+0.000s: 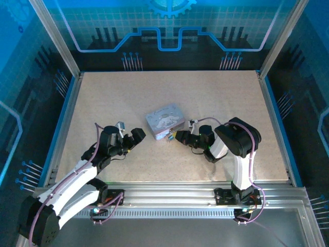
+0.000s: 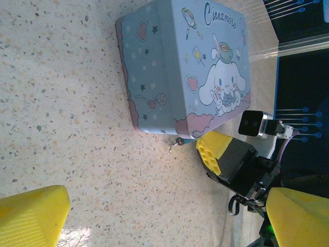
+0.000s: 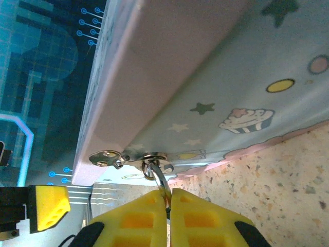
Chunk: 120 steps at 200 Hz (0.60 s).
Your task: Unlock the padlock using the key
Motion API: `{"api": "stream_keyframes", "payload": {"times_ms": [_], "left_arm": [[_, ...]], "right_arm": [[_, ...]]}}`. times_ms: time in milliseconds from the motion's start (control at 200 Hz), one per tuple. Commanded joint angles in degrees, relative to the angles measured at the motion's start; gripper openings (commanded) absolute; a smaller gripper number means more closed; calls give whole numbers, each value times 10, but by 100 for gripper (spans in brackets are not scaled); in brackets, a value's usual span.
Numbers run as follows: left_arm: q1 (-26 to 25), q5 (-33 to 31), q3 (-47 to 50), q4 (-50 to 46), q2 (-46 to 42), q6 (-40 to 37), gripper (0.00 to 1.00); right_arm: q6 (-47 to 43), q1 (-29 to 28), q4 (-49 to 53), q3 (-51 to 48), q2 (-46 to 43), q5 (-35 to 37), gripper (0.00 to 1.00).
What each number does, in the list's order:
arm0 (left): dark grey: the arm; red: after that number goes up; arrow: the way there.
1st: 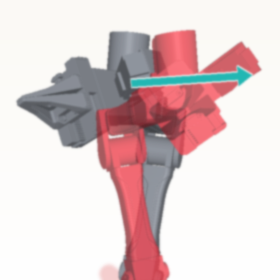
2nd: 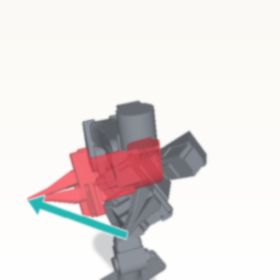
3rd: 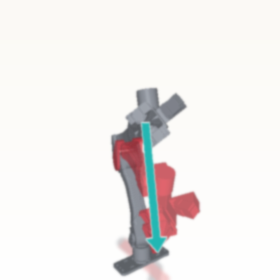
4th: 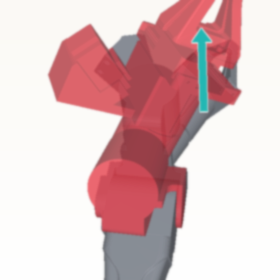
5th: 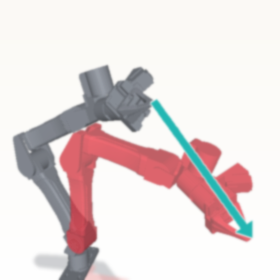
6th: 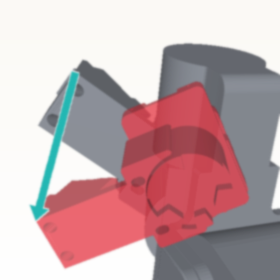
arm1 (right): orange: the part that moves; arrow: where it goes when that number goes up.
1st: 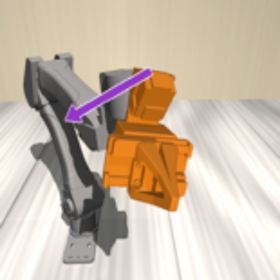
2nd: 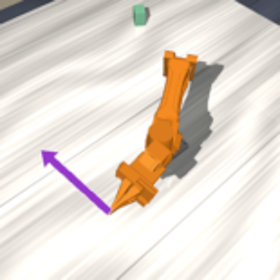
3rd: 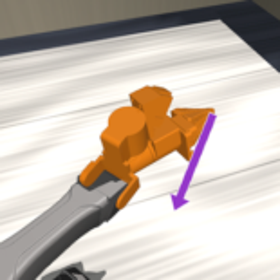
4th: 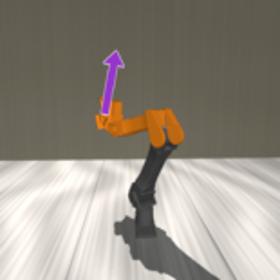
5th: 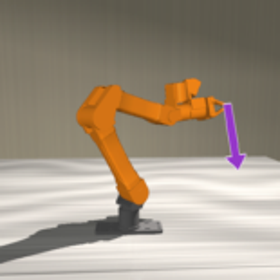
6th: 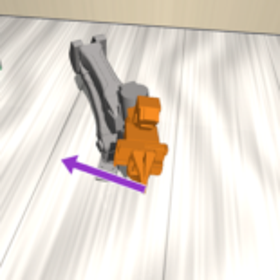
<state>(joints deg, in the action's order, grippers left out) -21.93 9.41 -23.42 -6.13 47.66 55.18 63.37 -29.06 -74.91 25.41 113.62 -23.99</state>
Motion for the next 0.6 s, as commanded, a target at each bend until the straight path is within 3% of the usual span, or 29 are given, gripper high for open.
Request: {"api": "stream_keyframes", "payload": {"times_ms": [0,595], "left_arm": [[-5,-8,9,9,-3,2,99],[-4,-8,8,10,-1,-1,99]], "right_arm": [[39,10,-15,-6,8,16,9],[75,32,-17,-8,-11,8,9]]}}
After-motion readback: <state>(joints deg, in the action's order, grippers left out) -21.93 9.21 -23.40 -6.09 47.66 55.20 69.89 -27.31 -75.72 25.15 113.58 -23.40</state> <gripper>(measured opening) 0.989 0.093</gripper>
